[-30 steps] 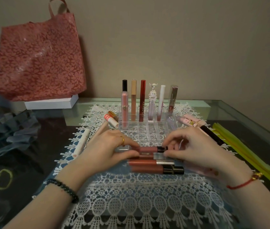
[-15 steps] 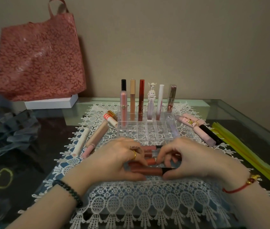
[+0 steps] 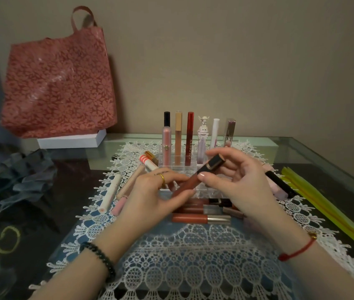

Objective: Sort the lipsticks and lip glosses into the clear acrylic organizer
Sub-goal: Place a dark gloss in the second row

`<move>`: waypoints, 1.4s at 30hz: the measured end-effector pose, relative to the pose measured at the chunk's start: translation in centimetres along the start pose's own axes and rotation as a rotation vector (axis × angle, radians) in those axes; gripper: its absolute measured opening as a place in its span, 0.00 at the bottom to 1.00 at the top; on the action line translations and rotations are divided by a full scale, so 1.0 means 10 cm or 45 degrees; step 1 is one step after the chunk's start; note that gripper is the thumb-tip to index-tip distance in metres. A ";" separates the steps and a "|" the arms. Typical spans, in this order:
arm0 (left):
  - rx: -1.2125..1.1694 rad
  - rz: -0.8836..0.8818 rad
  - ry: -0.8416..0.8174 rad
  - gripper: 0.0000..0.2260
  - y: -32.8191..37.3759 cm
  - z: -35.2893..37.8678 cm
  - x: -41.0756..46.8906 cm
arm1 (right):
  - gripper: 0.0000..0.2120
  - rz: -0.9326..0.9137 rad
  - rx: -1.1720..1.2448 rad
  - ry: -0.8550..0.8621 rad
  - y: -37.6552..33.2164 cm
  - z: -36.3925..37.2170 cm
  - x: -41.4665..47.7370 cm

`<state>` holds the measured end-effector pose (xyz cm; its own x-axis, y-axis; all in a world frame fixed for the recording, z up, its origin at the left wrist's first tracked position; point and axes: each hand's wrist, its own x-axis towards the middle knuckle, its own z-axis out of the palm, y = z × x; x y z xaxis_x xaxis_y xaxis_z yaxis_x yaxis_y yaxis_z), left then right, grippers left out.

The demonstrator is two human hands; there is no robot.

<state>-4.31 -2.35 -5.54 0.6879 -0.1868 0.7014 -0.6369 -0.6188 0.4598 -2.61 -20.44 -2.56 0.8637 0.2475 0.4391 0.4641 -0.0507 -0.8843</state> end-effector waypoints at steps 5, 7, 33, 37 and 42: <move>-0.182 -0.170 0.108 0.12 0.00 0.03 0.06 | 0.22 0.017 0.114 0.030 0.01 0.16 0.12; -0.207 -0.234 0.169 0.13 -0.01 0.03 0.12 | 0.22 0.025 0.102 0.082 -0.03 0.19 0.24; 0.473 -0.523 -0.323 0.51 -0.60 -0.02 0.05 | 0.21 -0.032 -0.338 0.226 0.38 0.43 0.88; 0.476 -0.524 -0.332 0.52 -0.62 -0.01 0.04 | 0.23 -0.034 -0.345 0.211 0.41 0.43 0.87; 0.471 -0.532 -0.340 0.50 -0.63 -0.01 0.04 | 0.23 -0.034 -0.343 0.205 0.41 0.44 0.88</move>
<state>-0.09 1.53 -8.12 0.9469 -0.0267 0.3204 -0.1650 -0.8956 0.4130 6.00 -14.24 -3.02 0.8605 0.0972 0.5001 0.5040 -0.3061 -0.8077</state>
